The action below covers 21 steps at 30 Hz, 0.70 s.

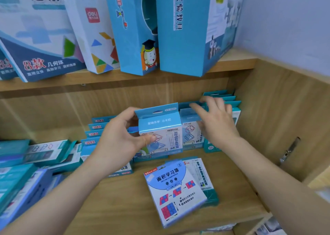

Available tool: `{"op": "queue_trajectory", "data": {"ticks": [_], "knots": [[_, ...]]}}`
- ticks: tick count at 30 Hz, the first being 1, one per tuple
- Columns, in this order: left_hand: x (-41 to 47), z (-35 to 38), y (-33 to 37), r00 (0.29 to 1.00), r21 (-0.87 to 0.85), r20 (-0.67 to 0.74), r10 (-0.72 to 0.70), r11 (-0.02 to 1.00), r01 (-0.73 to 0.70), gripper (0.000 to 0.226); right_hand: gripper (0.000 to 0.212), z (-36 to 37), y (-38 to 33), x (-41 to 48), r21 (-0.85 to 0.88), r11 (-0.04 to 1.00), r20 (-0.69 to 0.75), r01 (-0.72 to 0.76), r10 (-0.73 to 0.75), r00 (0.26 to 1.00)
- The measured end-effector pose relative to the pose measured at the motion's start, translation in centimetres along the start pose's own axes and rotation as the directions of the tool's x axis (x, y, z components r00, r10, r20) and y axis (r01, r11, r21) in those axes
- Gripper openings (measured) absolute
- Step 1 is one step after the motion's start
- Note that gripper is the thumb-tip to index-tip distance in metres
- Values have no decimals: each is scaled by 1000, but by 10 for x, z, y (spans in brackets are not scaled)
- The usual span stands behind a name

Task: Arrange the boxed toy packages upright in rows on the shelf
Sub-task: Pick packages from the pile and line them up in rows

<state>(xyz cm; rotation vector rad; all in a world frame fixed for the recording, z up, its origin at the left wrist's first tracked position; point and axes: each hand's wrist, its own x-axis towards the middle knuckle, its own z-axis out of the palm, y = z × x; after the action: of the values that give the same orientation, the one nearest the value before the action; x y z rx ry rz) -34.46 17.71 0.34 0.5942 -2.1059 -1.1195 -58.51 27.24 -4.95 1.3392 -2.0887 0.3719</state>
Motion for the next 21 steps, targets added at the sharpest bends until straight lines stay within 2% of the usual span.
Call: {"op": "queue_trajectory", "data": {"ticks": [1, 2, 4, 5, 6, 8, 10, 13, 17, 21], "knots": [[5, 5, 0, 1000, 11, -6, -1, 1000, 2, 43, 57, -4, 1, -8, 139, 988, -37, -72, 78, 996], [9, 10, -2, 1000, 18, -10, -4, 1000, 4, 44, 46, -12, 2, -18, 307, 935, -2, -179, 189, 982], [17, 21, -6, 1000, 6, 1, -15, 1000, 15, 43, 36, -16, 4, -47, 552, 730, 257, -403, 311, 915], [20, 27, -7, 1000, 3, 10, -15, 1000, 15, 43, 44, -14, 2, -64, 584, 627, 429, -516, 302, 851], [24, 33, -9, 1000, 7, 17, -12, 1000, 12, 42, 62, -12, -2, -79, 579, 549, 580, -604, 243, 777], [31, 45, -12, 999, 23, 30, -14, 1000, 13, 41, 101, -8, -19, -106, 563, 463, 742, -685, 81, 665], [39, 57, -15, 999, 31, 38, -17, 999, 16, 40, 117, -5, -39, -123, 513, 506, 797, -693, 18, 604], [51, 77, -22, 998, 74, 65, -20, 997, 15, 40, 123, -8, -62, -131, 364, 646, 837, -671, 88, 540], [62, 105, -38, 994, 119, 93, -50, 992, 39, 44, 119, -13, -75, -131, 305, 678, 851, -669, 122, 511], [62, 126, -50, 994, 154, 89, -55, 987, 41, 48, 115, -13, -82, -136, 296, 695, 837, -656, 141, 528]]}}
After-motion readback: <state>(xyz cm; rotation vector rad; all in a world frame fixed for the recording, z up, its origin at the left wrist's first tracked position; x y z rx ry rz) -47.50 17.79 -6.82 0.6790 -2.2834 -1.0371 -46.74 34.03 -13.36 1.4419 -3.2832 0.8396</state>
